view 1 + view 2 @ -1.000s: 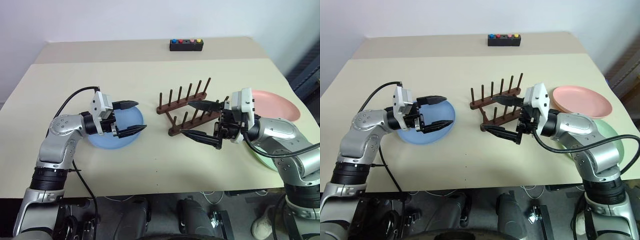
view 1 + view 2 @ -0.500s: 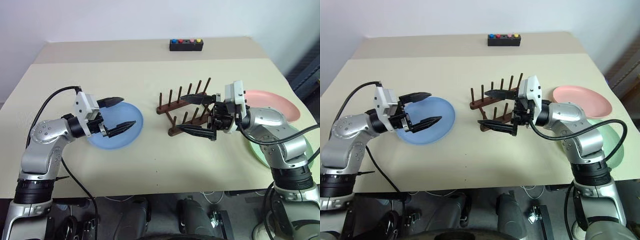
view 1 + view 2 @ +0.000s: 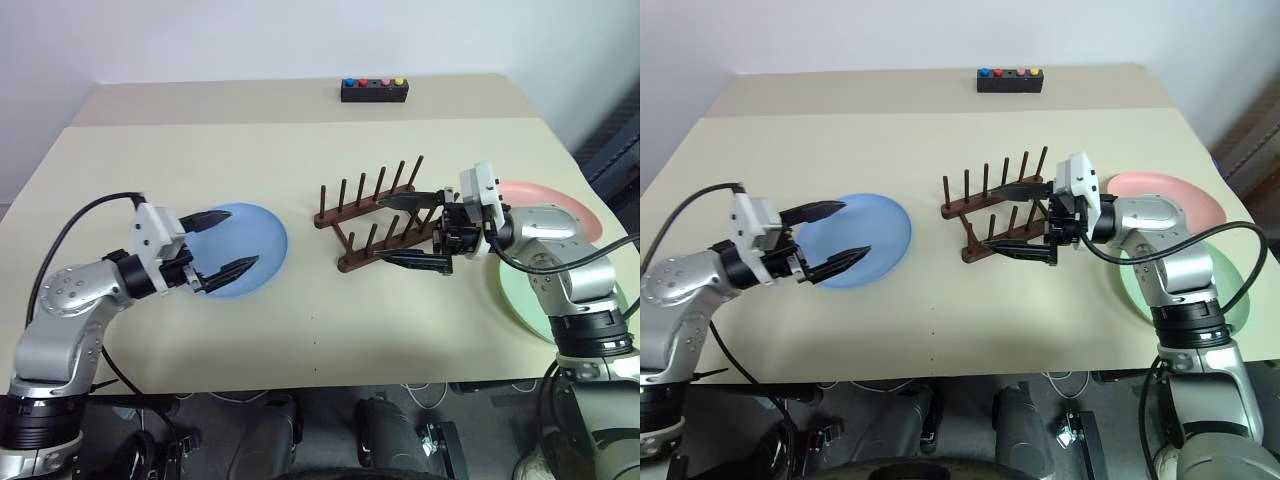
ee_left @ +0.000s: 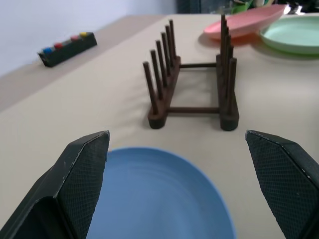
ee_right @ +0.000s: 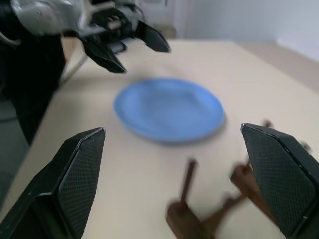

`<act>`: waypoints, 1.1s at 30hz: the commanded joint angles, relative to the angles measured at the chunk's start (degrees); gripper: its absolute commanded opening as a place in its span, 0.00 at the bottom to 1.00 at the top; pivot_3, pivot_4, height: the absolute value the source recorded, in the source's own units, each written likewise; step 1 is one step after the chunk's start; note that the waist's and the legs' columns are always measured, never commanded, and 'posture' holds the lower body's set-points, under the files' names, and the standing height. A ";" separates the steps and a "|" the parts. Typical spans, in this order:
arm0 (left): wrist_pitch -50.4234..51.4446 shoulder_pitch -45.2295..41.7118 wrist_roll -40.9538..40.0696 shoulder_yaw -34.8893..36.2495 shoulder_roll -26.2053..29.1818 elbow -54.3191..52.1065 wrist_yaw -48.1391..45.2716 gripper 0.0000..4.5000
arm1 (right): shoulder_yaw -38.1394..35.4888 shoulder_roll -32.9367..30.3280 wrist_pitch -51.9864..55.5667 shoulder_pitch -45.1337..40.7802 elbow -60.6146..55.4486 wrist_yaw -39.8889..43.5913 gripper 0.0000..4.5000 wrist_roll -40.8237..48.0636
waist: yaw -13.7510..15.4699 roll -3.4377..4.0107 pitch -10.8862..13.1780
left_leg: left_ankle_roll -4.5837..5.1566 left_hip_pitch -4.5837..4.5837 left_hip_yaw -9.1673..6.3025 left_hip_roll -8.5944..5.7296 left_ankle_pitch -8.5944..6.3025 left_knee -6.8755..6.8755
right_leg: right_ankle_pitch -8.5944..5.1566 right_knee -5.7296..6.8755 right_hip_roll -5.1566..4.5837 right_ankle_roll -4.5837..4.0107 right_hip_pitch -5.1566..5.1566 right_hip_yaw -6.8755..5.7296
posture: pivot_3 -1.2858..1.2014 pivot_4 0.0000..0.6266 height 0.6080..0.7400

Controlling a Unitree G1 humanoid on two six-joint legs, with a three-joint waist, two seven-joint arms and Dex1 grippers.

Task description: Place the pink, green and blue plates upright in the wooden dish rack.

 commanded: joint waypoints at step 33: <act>19.55 -25.36 16.56 -27.58 -22.94 22.24 9.63 0.38 | -13.16 -5.29 4.08 16.18 -19.20 -14.03 1.00 2.46 | -0.25 0.05 -0.03 | 0.02 0.01 0.00 -0.06 -0.01 0.17 | 0.00 0.08 0.08 0.03 0.01 0.10 | 0.52 0.24 1.00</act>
